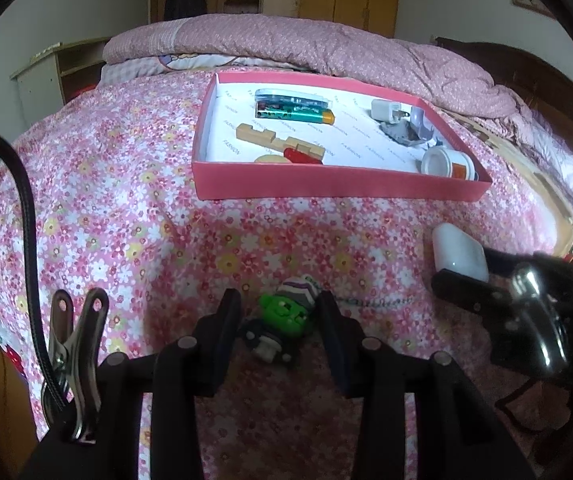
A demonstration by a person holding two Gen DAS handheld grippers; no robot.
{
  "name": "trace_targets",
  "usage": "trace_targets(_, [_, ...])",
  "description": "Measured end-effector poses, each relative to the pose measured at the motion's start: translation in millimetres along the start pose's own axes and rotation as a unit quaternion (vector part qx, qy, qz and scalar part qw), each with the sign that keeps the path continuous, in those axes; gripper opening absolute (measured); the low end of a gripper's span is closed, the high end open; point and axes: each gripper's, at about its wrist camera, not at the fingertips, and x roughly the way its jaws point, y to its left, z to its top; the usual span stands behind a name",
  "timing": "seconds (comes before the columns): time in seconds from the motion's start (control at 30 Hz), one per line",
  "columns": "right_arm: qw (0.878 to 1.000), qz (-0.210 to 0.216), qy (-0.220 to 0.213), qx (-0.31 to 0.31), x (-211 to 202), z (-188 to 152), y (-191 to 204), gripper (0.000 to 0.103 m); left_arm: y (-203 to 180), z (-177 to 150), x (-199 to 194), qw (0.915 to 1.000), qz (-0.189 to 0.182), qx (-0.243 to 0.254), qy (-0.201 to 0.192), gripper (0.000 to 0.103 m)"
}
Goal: Organize rigid objects
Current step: 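Grasp the green figurine with left tool while right tool grasps the white earbud case, then carry the green figurine and white case over the tray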
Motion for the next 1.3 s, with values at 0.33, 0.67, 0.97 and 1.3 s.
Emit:
trace_targets(0.33, [0.999,0.018,-0.028,0.012,-14.3,-2.3,-8.2,0.063,-2.4,9.8,-9.2,0.9999,-0.011,-0.005,-0.004,0.041])
trace_targets(0.67, [0.999,0.018,-0.033,0.009,-18.4,5.7,-10.5,0.063,-15.5,35.7,-21.8,0.9989,-0.018,0.023,-0.036,0.041])
trace_targets(0.97, [0.999,0.018,-0.050,0.001,-30.9,24.6,-14.5,0.063,-22.9,70.4,-22.3,0.9973,-0.035,0.032,-0.057,0.041])
trace_targets(1.3, [0.998,0.019,-0.057,0.010,-28.7,56.6,-31.0,0.063,-18.8,108.2,-8.4,0.9967,-0.040,0.021,-0.067,0.041])
